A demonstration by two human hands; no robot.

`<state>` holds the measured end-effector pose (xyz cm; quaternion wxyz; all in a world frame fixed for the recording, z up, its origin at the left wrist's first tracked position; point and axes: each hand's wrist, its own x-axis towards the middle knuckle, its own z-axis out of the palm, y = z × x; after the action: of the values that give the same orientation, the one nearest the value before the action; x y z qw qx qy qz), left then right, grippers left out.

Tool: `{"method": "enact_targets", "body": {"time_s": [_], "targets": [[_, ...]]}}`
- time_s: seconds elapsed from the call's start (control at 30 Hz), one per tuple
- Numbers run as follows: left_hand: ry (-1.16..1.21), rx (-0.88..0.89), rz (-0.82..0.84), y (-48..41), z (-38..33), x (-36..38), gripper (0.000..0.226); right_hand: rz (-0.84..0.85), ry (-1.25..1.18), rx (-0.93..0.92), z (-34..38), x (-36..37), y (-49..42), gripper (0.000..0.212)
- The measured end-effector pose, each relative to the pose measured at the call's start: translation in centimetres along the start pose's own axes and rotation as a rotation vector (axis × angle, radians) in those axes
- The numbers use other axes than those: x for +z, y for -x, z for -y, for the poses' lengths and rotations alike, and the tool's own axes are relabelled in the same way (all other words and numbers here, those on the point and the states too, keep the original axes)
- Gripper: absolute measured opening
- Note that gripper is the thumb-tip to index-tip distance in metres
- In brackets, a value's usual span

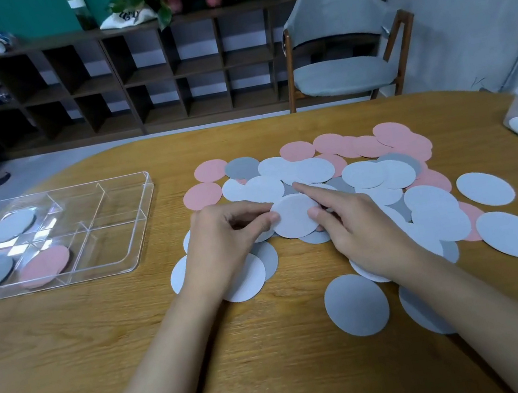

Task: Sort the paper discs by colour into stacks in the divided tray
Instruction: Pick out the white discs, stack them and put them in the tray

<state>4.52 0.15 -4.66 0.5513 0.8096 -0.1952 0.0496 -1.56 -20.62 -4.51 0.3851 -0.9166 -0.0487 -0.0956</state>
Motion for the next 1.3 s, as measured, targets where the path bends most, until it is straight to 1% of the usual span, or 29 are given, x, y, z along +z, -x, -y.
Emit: {"method": "enact_targets", "body": {"time_s": [0.1, 0.17, 0.23, 0.27, 0.33, 0.37, 0.43, 0.53, 0.63, 0.77, 0.83, 0.9, 0.93, 1.03, 1.1, 1.2, 1.3], "targets": [[-0.01, 0.005, 0.036, 0.3, -0.2, 0.2, 0.011, 0.023, 0.06, -0.009, 0.1, -0.1, 0.0, 0.049], [-0.046, 0.023, 0.045, 0.3, -0.3, 0.2, 0.01, -0.019, 0.075, -0.042, 0.1, -0.2, -0.1, 0.046], [-0.182, 0.082, 0.022, 0.0, 0.0, -0.2, 0.013, -0.063, 0.064, -0.063, 0.1, -0.4, -0.1, 0.04], [-0.296, 0.103, 0.016, -0.3, 0.2, -0.6, 0.02, -0.078, 0.049, -0.061, 0.0, -0.5, -0.1, 0.037], [-0.51, 0.065, 0.058, -0.6, 0.7, -1.4, 0.041, -0.105, 0.02, -0.046, -0.3, -0.7, -0.2, 0.031], [-0.573, 0.029, 0.093, -0.6, 0.8, -1.7, 0.05, -0.113, 0.014, -0.04, -0.5, -0.7, -0.2, 0.028], [-0.612, -0.007, 0.124, -0.6, 0.9, -1.9, 0.056, -0.119, 0.014, -0.027, -0.8, -0.9, -0.2, 0.025], [-0.613, 0.03, 0.113, -0.6, 0.9, -1.8, 0.052, -0.137, 0.025, -0.011, -1.1, -1.3, -0.1, 0.024], [-0.646, 0.07, 0.109, -0.5, 0.7, -1.7, 0.04, -0.167, -0.036, 0.003, -1.2, -1.5, -0.1, 0.023], [-0.536, 0.13, 0.117, -0.2, 0.5, -1.7, 0.028, -0.209, -0.058, 0.016, -1.1, -1.4, -0.1, 0.025], [-0.522, 0.185, 0.125, -0.1, 0.5, -1.7, 0.029, -0.238, -0.064, 0.023, -1.1, -1.4, -0.1, 0.024], [-0.551, 0.252, 0.081, -0.2, 0.5, -1.7, 0.037, -0.262, -0.065, 0.03, -1.1, -1.4, -0.1, 0.024], [-0.553, 0.285, 0.043, -0.2, 0.4, -1.7, 0.038, -0.27, -0.066, 0.034, -1.1, -1.4, -0.2, 0.025], [-0.441, 0.337, -0.047, -0.3, 0.1, -1.5, 0.025, -0.273, -0.07, 0.038, -1.1, -1.6, -0.3, 0.028], [-0.32, 0.285, -0.067, -0.3, -0.2, -1.2, 0.015, -0.262, -0.079, 0.034, -1.0, -1.6, -0.3, 0.031], [-0.173, 0.173, -0.045, 0.0, -0.4, -0.4, 0.007, -0.224, -0.174, 0.039, -1.0, -1.3, -0.3, 0.035], [-0.091, 0.095, -0.064, 0.2, -0.3, 0.4, 0.002, -0.149, -0.211, 0.037, -1.0, -1.0, -0.3, 0.038]]}}
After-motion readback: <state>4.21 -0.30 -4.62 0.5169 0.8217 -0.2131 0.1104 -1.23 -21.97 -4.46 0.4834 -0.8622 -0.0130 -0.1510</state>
